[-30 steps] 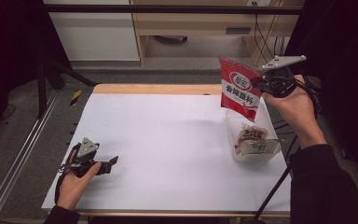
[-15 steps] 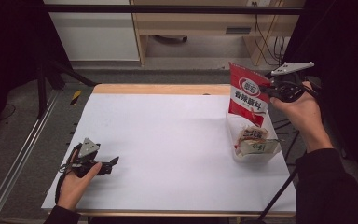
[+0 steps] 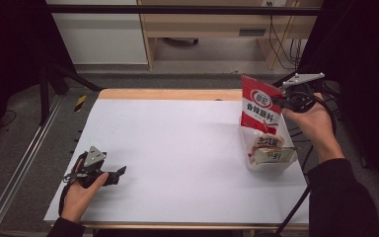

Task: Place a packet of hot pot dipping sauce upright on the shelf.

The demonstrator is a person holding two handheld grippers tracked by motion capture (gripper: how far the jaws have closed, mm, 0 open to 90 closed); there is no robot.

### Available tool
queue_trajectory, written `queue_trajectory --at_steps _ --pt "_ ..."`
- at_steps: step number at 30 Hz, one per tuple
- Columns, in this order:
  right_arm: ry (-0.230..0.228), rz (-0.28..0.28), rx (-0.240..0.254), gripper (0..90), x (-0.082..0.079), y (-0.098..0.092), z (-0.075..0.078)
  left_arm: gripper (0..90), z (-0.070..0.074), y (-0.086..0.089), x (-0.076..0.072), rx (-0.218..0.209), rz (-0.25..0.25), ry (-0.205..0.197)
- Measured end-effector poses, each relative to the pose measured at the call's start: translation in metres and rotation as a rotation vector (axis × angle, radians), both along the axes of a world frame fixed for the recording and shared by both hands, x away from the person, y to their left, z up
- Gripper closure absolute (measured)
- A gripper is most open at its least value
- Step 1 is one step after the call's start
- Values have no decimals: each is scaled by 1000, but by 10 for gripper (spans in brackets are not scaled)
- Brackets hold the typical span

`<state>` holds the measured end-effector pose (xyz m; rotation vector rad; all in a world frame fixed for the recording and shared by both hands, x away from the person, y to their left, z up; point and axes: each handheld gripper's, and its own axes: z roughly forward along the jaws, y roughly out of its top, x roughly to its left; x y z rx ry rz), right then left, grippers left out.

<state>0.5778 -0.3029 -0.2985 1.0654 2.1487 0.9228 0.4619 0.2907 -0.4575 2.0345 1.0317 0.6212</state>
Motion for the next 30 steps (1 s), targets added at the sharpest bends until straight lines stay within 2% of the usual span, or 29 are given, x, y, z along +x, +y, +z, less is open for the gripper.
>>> queue_trajectory --at_steps 5,15,30 --pt "7 -6 22 900 -1 -5 -11 82 0 -1 0 2 -1 0" --pt "14 -13 41 898 -9 -13 -15 81 0 -1 -1 2 -1 -1" --pt "41 -13 14 897 -14 -13 -16 82 2 -1 -1 -2 -4 -4"
